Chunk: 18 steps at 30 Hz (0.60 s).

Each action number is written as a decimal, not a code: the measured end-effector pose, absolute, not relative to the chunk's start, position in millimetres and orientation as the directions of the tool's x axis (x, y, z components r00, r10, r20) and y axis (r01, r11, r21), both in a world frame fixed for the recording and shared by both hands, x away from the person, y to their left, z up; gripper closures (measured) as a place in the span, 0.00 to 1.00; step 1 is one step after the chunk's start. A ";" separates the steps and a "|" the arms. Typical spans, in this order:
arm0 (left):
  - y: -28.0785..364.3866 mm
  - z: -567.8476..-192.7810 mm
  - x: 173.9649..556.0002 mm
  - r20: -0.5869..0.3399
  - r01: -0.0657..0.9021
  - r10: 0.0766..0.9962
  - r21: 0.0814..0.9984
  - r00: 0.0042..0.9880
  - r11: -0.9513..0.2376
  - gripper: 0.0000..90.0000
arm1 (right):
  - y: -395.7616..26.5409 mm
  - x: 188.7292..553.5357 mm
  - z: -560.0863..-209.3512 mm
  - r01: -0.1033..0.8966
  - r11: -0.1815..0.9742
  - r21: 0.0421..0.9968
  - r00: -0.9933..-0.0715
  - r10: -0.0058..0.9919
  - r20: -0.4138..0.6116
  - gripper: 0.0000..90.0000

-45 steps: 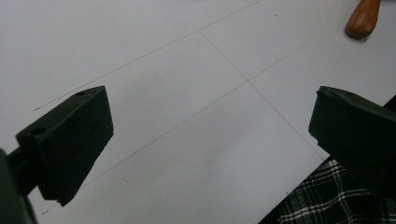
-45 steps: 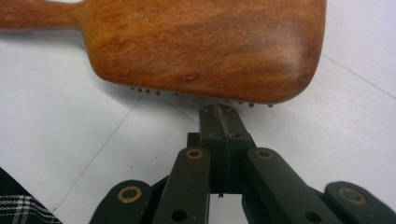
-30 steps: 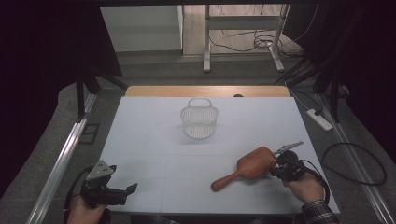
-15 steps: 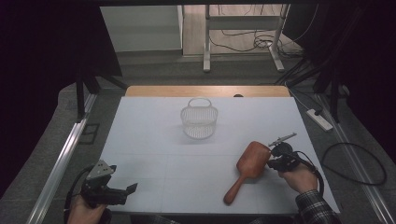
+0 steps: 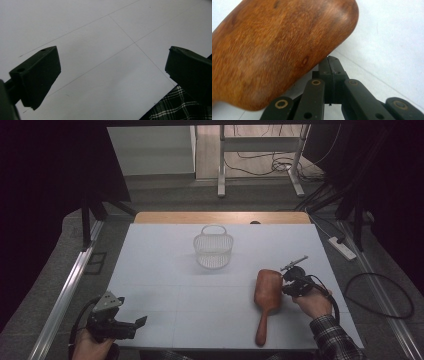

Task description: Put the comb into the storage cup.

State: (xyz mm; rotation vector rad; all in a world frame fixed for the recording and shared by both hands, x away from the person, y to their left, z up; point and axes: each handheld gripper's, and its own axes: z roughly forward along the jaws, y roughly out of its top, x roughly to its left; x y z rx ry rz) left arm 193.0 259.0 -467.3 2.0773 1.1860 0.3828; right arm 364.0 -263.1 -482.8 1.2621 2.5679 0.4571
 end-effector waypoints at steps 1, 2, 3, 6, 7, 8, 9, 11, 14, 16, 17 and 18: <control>259.0 -467.2 193.1 -0.085 0.632 0.840 0.700 0.536 -0.332 0.01 | -262.0 365.8 -482.9 0.722 0.579 0.380 -0.597 0.798 -0.081 0.99; 259.0 -467.3 193.1 -0.085 0.632 0.840 0.700 0.536 -0.332 0.01 | -260.7 367.4 -483.0 0.723 0.577 0.381 -0.595 0.799 -0.081 0.99; 259.0 -467.3 193.1 -0.085 0.632 0.840 0.700 0.536 -0.332 0.01 | -259.7 368.7 -482.9 0.723 0.578 0.379 -0.596 0.799 -0.083 0.99; 259.1 -467.3 193.2 -0.086 0.633 0.840 0.700 0.535 -0.331 0.01 | -254.9 373.7 -483.2 0.719 0.582 0.380 -0.598 0.797 -0.089 0.99; 259.1 -467.3 193.2 -0.086 0.633 0.840 0.700 0.535 -0.331 0.01 | -252.3 376.2 -483.4 0.715 0.586 0.380 -0.601 0.794 -0.094 0.99; 259.1 -467.2 193.2 -0.086 0.633 0.840 0.700 0.535 -0.331 0.01 | -250.6 377.8 -483.6 0.713 0.589 0.381 -0.604 0.792 -0.094 0.99; 259.1 -467.2 193.2 -0.086 0.633 0.840 0.700 0.535 -0.332 0.01 | -248.9 379.4 -483.9 0.709 0.592 0.382 -0.607 0.789 -0.097 0.99; 259.2 -467.2 193.1 -0.086 0.632 0.840 0.700 0.536 -0.332 0.01 | -247.3 380.3 -484.0 0.709 0.593 0.382 -0.607 0.789 -0.098 0.99; 259.3 -467.2 193.1 -0.085 0.632 0.840 0.700 0.536 -0.332 0.01 | -240.0 386.0 -484.7 0.698 0.603 0.387 -0.615 0.781 -0.109 0.99; 259.3 -467.2 193.0 -0.085 0.632 0.840 0.700 0.536 -0.332 0.01 | -236.1 388.6 -485.0 0.693 0.607 0.388 -0.618 0.778 -0.112 0.99; 259.2 -467.2 193.0 -0.084 0.632 0.840 0.700 0.535 -0.332 0.01 | -233.9 389.7 -485.1 0.692 0.609 0.388 -0.620 0.776 -0.112 0.99; 259.2 -467.2 193.0 -0.084 0.632 0.841 0.700 0.535 -0.333 0.01 | -231.9 391.0 -485.2 0.687 0.613 0.390 -0.625 0.772 -0.114 0.99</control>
